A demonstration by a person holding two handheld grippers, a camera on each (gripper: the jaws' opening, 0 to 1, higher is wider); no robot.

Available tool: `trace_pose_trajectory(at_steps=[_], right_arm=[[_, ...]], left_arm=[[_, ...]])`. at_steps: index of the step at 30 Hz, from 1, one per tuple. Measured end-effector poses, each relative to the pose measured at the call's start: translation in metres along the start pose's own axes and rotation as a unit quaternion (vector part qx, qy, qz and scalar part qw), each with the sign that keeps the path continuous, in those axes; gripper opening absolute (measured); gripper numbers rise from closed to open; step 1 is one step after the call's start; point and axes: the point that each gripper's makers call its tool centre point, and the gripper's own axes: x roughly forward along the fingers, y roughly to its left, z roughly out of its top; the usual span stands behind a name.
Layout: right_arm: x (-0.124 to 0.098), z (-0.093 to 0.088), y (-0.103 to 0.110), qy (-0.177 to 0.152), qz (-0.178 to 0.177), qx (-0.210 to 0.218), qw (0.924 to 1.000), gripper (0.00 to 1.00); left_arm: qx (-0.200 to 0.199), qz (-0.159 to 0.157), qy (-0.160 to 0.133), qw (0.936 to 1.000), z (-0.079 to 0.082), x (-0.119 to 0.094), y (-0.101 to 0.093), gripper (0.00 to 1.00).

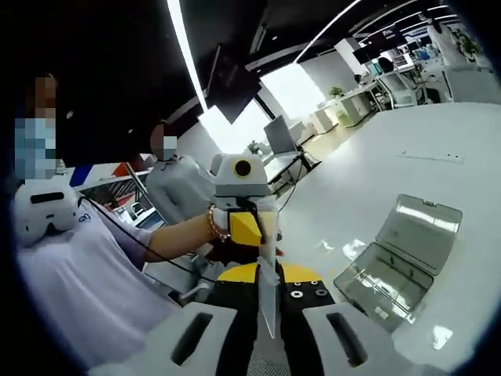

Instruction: Insert the divider into the dual guide fixture by aligning both edges with the guide slots and pushing it downward to the bottom, including one-sided entry, uneven engagement, binding, and posture correction.

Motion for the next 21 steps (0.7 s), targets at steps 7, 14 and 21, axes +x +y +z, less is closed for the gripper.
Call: trace_pose_trajectory(at_steps=[7, 14, 21], right_arm=[[-0.0002, -0.0011, 0.0014, 0.002, 0.007, 0.015, 0.9999, 0.02], [0.0000, -0.0011, 0.0042, -0.001, 0.015, 0.032, 0.9994, 0.00], [0.0000, 0.0040, 0.0054, -0.006, 0.015, 0.045, 0.9988, 0.00]], left_arm=[[0.002, -0.004, 0.001, 1.0000, -0.0011, -0.0001, -0.0003, 0.00], [0.005, -0.010, 0.000, 0.9999, -0.0019, -0.0014, -0.0005, 0.02], [0.018, -0.011, -0.011, 0.9997, 0.0022, -0.0027, -0.0001, 0.03]])
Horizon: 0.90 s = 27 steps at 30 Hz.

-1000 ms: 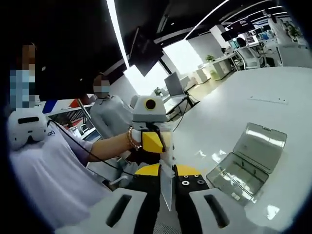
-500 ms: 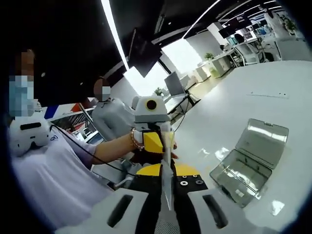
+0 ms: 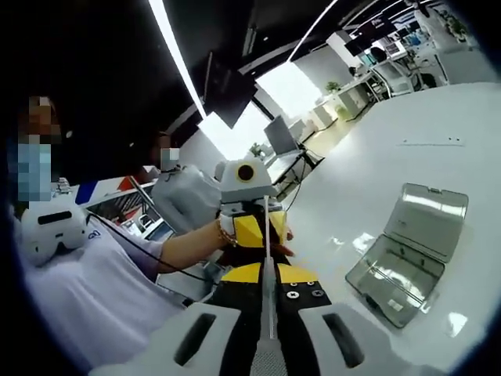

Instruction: Insert the divider into the dual guide fixture by aligning both edges with the guide slots and pushing it downward to the bottom, including one-sided entry, uneven engagement, binding, and posture correction.

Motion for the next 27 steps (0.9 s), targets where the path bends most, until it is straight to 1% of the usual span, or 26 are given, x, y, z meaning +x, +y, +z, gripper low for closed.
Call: trace_pose_trajectory(at_steps=[1, 3, 5, 6, 8, 9, 10, 11, 12, 14, 16, 19, 21, 25, 27], right_arm=[[0.000, 0.002, 0.000, -0.004, 0.000, 0.004, 1.0000, 0.00], [-0.001, 0.007, 0.000, -0.010, -0.002, 0.009, 0.9999, 0.00], [-0.002, 0.010, -0.001, -0.014, -0.011, 0.015, 0.9997, 0.00], [-0.002, 0.011, -0.003, -0.016, -0.021, 0.020, 0.9994, 0.00], [-0.002, 0.014, -0.004, -0.020, -0.032, 0.016, 0.9992, 0.00], [-0.001, 0.014, -0.006, -0.020, -0.040, 0.023, 0.9988, 0.00], [-0.001, 0.014, -0.008, -0.019, -0.049, 0.026, 0.9983, 0.00], [-0.001, 0.015, -0.009, -0.022, -0.052, 0.023, 0.9982, 0.00], [-0.001, 0.014, -0.011, -0.022, -0.060, 0.032, 0.9975, 0.00], [0.000, 0.013, -0.013, -0.023, -0.067, 0.028, 0.9971, 0.00], [0.000, 0.013, -0.015, -0.025, -0.074, 0.032, 0.9964, 0.00], [0.000, 0.013, -0.016, -0.029, -0.080, 0.038, 0.9956, 0.00], [-0.001, 0.012, -0.018, -0.028, -0.085, 0.041, 0.9951, 0.00], [-0.002, 0.009, -0.022, -0.025, -0.095, 0.048, 0.9940, 0.00], [-0.003, 0.007, -0.026, -0.021, -0.104, 0.057, 0.9927, 0.00]], left_arm=[[0.000, 0.001, -0.002, 1.0000, 0.001, -0.001, 0.001, 0.03], [0.013, 0.010, -0.010, 0.9998, 0.003, -0.003, 0.003, 0.07], [0.018, 0.016, -0.015, 0.9996, 0.005, -0.008, 0.004, 0.11], [0.030, 0.027, -0.021, 0.9990, 0.007, -0.012, 0.007, 0.14], [0.042, 0.039, -0.021, 0.9981, 0.006, -0.020, 0.009, 0.14], [0.046, 0.048, -0.024, 0.9975, 0.007, -0.023, 0.011, 0.15], [0.052, 0.050, -0.024, 0.9971, 0.007, -0.027, 0.010, 0.16], [0.058, 0.055, -0.026, 0.9965, 0.007, -0.031, 0.010, 0.17], [0.068, 0.068, -0.028, 0.9950, 0.008, -0.037, 0.012, 0.17], [0.077, 0.074, -0.028, 0.9939, 0.008, -0.042, 0.009, 0.18], [0.081, 0.081, -0.029, 0.9930, 0.007, -0.048, 0.006, 0.20], [0.088, 0.091, -0.027, 0.9916, 0.006, -0.055, 0.003, 0.23], [0.097, 0.105, -0.026, 0.9893, 0.005, -0.059, 0.005, 0.28], [0.108, 0.122, -0.027, 0.9863, 0.003, -0.065, 0.006, 0.32], [0.116, 0.129, -0.028, 0.9845, 0.002, -0.067, 0.006, 0.37]])
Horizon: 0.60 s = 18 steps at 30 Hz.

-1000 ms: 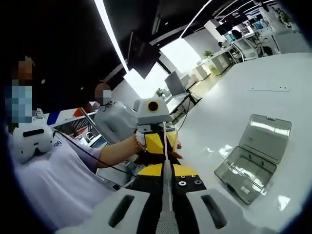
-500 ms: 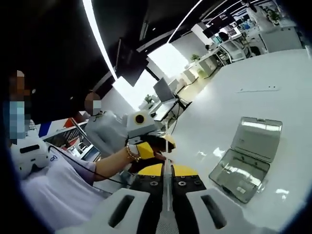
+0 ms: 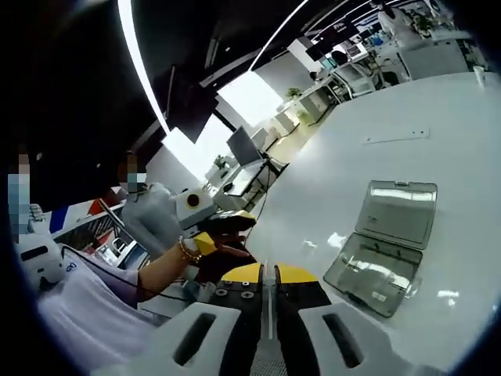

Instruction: Insert the divider into the dual guide fixture by aligning both edges with the guide slots and pushing it downward to the bottom, including one-sided entry, uneven engagement, binding, and posture correction.

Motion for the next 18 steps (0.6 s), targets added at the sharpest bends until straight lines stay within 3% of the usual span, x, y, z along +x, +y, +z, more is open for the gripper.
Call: trace_pose_trajectory(at_steps=[7, 18], right_arm=[[0.003, -0.001, -0.017, 0.003, -0.042, 0.024, 0.9988, 0.00], [0.020, -0.009, -0.044, 0.016, -0.134, 0.065, 0.9887, 0.00]], left_arm=[[0.030, 0.017, 0.008, 0.9994, -0.001, -0.010, 0.000, 0.46], [0.110, 0.039, 0.068, 0.9909, -0.024, -0.028, 0.012, 0.57]])
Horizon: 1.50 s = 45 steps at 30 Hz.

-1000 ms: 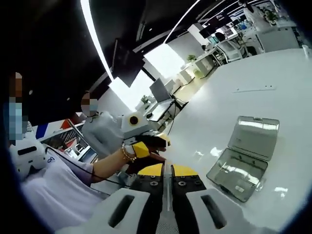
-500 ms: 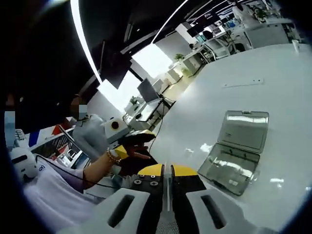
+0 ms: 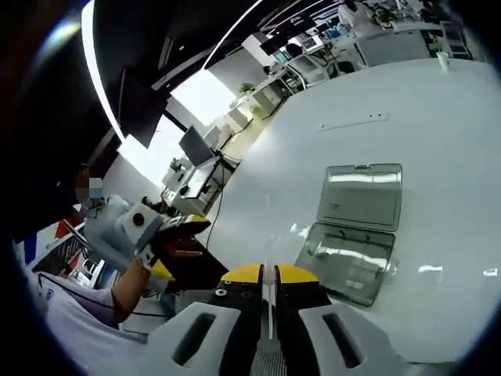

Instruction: Insert the divider into the dual guide fixture by aligning both edges with the guide slots and pushing it downward to the bottom, including one-sided entry, uneven engagement, binding, and posture correction.

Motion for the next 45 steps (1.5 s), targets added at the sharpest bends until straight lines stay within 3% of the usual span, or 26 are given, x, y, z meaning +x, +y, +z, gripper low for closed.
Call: trace_pose_trajectory(at_steps=[9, 12, 17, 22, 29, 45], right_arm=[[0.017, -0.009, -0.038, 0.028, -0.106, 0.038, 0.9932, 0.00], [0.023, -0.009, -0.045, 0.033, -0.121, 0.056, 0.9905, 0.00], [0.030, -0.010, -0.071, 0.054, -0.189, 0.062, 0.9786, 0.00], [0.039, -0.009, -0.082, 0.068, -0.221, 0.073, 0.9701, 0.00], [0.052, -0.016, -0.093, 0.094, -0.243, 0.091, 0.9612, 0.00], [0.062, -0.021, -0.114, 0.118, -0.293, 0.115, 0.9419, 0.00]], left_arm=[[0.018, -0.001, 0.018, 0.9997, -0.015, -0.009, 0.010, 0.69], [0.017, -0.004, 0.017, 0.9997, -0.016, -0.011, 0.013, 0.69], [0.019, -0.011, 0.015, 0.9997, -0.017, -0.014, 0.014, 0.70], [0.014, -0.016, 0.012, 0.9997, -0.018, -0.017, 0.018, 0.70], [0.007, -0.019, 0.005, 0.9998, -0.017, -0.019, 0.021, 0.70], [-0.001, -0.020, -0.003, 0.9998, -0.015, -0.020, 0.028, 0.69]])
